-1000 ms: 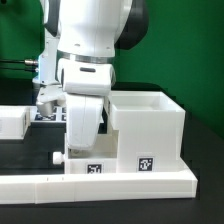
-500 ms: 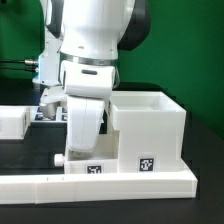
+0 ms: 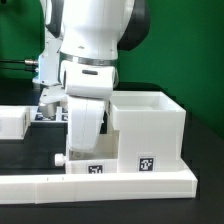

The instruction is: Assemble drawer

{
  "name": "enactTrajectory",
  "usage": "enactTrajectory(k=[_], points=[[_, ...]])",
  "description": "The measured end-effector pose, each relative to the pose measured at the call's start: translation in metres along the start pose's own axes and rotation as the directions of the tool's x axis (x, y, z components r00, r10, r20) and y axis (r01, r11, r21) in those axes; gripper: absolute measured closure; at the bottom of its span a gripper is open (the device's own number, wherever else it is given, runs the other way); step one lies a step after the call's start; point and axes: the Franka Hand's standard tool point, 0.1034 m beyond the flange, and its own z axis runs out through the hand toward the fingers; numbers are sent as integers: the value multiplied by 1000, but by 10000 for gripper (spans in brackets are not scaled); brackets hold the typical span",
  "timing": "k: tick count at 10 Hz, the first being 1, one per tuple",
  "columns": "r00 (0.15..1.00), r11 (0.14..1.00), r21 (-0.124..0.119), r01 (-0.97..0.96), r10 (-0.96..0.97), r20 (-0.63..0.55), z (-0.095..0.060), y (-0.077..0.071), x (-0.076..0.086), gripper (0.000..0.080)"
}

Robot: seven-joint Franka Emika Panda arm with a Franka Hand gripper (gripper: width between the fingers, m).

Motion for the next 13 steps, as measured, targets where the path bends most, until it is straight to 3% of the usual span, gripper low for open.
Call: enactTrajectory(k=[1, 2, 3, 4, 6, 7, 9, 13], points=[[1000, 1000, -1, -3, 3, 1, -4, 1, 0, 520], [1000, 1000, 3, -5, 5, 3, -10, 2, -1, 337], [1000, 1000, 9, -6, 6, 6, -15, 2, -3, 213], [1000, 1000, 12, -9, 8, 8, -22, 3, -4, 169], [1000, 1000, 21, 4, -4, 16, -36, 5, -16, 153], [999, 998, 37, 48, -49, 23, -42, 4, -34, 153], [996, 994, 69, 82, -84, 26, -36, 1, -65, 151], [994, 991, 75, 112, -113, 5, -32, 0, -72, 151]])
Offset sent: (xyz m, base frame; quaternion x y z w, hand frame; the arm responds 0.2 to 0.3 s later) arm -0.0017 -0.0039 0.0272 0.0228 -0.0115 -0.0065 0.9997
